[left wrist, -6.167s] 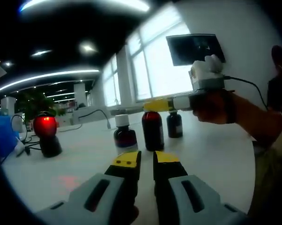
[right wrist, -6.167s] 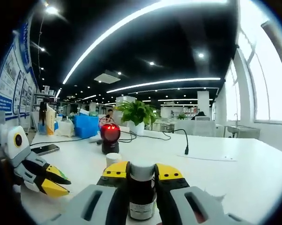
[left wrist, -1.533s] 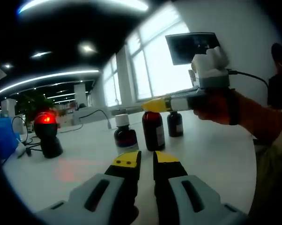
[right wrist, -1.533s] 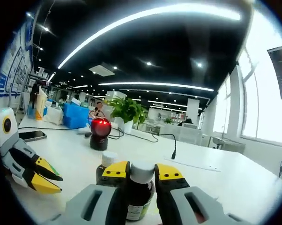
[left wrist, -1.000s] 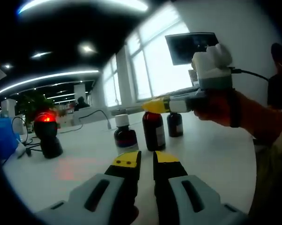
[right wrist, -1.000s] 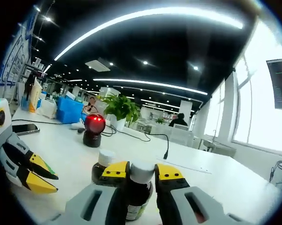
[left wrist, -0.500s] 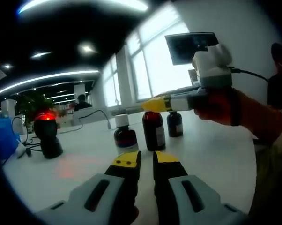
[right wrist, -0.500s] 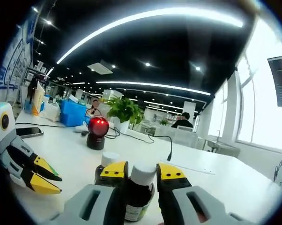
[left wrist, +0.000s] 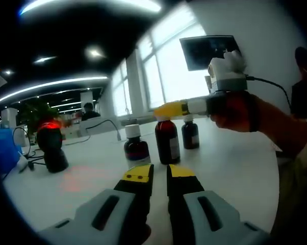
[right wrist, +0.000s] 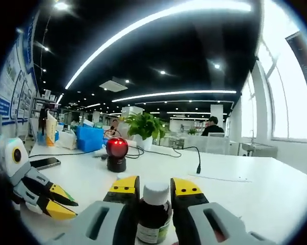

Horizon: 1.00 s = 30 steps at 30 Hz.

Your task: Rotate the medicine bottle to make it face forward pick up the medicine bottle inspect the drug traceability code place the medicine on the table

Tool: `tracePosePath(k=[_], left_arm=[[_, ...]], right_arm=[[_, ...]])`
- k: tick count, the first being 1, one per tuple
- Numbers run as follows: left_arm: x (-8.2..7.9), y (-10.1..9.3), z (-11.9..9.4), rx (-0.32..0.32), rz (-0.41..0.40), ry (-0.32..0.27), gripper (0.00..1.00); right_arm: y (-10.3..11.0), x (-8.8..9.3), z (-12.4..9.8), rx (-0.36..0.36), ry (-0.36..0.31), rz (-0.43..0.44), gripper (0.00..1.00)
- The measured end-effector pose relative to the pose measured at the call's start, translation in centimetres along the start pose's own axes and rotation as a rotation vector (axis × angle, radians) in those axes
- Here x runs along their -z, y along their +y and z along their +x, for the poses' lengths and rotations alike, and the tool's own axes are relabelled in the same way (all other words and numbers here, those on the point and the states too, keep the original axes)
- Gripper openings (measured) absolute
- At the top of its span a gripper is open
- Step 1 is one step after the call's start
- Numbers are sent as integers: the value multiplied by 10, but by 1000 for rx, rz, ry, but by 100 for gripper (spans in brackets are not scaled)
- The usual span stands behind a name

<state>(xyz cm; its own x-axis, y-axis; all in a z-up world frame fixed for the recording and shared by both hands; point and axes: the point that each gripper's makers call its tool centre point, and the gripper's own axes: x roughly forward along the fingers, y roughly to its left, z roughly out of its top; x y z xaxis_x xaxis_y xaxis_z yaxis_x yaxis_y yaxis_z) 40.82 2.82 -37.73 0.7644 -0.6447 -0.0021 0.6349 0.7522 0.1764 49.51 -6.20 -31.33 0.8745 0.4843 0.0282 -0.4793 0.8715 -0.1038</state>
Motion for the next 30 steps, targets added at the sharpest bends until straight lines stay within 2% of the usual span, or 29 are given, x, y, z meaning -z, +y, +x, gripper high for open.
tracePosePath(k=[7,12,30], left_arm=[[0,0,0,0,2,0,4],[0,0,0,-1,1,1,4],[-1,-1,-1,1,4,0,4]], right_arm=[[-4,5,2,-44,3,57,22],[1,6,4,-94,1,98,21],[5,9,6,-145,6,160,18]])
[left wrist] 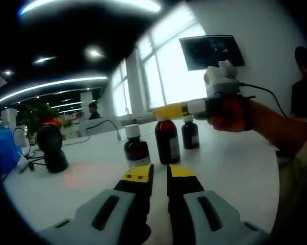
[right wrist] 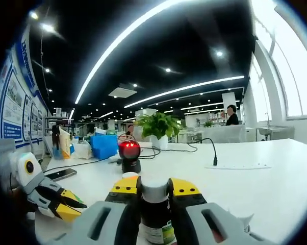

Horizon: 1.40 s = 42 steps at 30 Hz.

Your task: Rotate the medicine bottle to make it face forward pick up the medicine bottle inspect the drug traceability code place the medicine on the table

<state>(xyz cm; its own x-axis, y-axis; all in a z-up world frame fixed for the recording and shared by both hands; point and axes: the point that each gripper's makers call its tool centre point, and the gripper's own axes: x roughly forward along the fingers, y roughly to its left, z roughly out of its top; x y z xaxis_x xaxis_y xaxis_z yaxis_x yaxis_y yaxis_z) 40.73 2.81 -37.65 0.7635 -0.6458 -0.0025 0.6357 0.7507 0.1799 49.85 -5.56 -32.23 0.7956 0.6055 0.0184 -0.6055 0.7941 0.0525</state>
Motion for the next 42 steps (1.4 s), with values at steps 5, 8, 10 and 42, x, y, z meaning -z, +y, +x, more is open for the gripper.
tracePosePath(k=[5,8,10,42], left_arm=[[0,0,0,-1,-1,-1,4],[0,0,0,-1,0,0,4],[0,0,0,-1,-1,0,4],[0,-1,-1,-5,3,3,4]], right_arm=[[1,0,0,1,-3,-6,17],[1,0,0,4,-6,-18,17],[1,0,-1,6,-7,-17,17],[5,0,-6,190,5,-155,17]])
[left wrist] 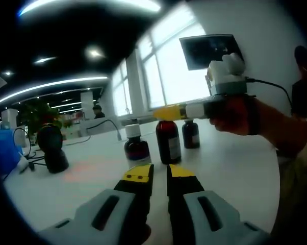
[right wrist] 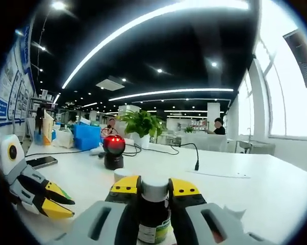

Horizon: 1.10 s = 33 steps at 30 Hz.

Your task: Rotate the medicine bottle to make it face forward pick up the medicine bottle inspect the drug traceability code place the medicine on the table

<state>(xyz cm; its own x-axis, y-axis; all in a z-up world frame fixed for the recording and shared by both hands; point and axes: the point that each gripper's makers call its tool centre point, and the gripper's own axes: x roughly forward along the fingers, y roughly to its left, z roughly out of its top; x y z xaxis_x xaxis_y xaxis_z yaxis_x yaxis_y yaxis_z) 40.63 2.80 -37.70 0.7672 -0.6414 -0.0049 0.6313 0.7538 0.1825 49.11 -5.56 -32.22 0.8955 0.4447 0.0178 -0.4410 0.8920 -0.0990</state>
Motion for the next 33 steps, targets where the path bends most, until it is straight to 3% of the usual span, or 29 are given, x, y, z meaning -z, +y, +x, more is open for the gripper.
tracePosePath(k=[19,33], left_arm=[[1,2,1,-1,-1,0,4],[1,3,2,0,-1,2,4]], right_arm=[[-6,-1,0,132,8,-52,18],[-9,0,3,139,8,-104,19]])
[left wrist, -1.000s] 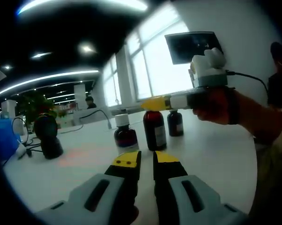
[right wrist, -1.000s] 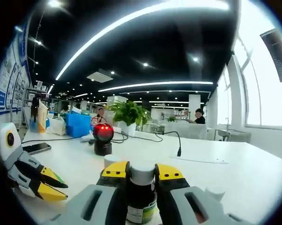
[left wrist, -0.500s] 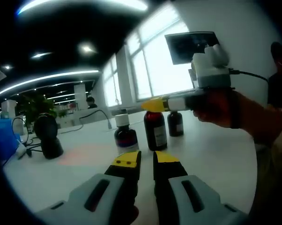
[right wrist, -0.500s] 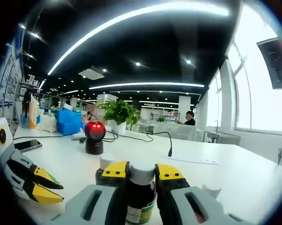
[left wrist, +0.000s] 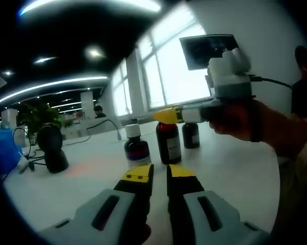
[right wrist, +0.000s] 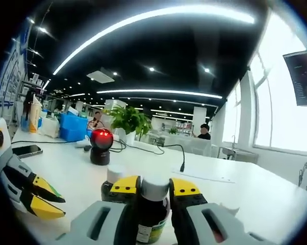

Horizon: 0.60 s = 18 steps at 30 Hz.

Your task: Rotate the medicine bottle to make it face forward pick up the medicine bottle inspect the drug traceability code place the medicine on the table

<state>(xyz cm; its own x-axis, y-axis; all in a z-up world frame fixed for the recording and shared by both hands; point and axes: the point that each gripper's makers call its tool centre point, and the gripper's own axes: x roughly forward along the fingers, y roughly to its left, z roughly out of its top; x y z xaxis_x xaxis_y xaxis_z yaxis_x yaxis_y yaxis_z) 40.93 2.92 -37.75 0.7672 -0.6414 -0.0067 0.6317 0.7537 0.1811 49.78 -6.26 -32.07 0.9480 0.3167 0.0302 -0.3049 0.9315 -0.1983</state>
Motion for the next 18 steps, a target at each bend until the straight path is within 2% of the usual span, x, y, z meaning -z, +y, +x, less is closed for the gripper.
tracePosePath(k=[7,16,18], left_arm=[[0,0,0,0,0,0,4],[0,0,0,1,2,0,4],[0,0,0,1,1,0,4]], right_arm=[[0,-3,0,-36,-11,22,20],[0,-6,0,-94,-34,91,21],[0,-6,-1,-117,-39,132,21]])
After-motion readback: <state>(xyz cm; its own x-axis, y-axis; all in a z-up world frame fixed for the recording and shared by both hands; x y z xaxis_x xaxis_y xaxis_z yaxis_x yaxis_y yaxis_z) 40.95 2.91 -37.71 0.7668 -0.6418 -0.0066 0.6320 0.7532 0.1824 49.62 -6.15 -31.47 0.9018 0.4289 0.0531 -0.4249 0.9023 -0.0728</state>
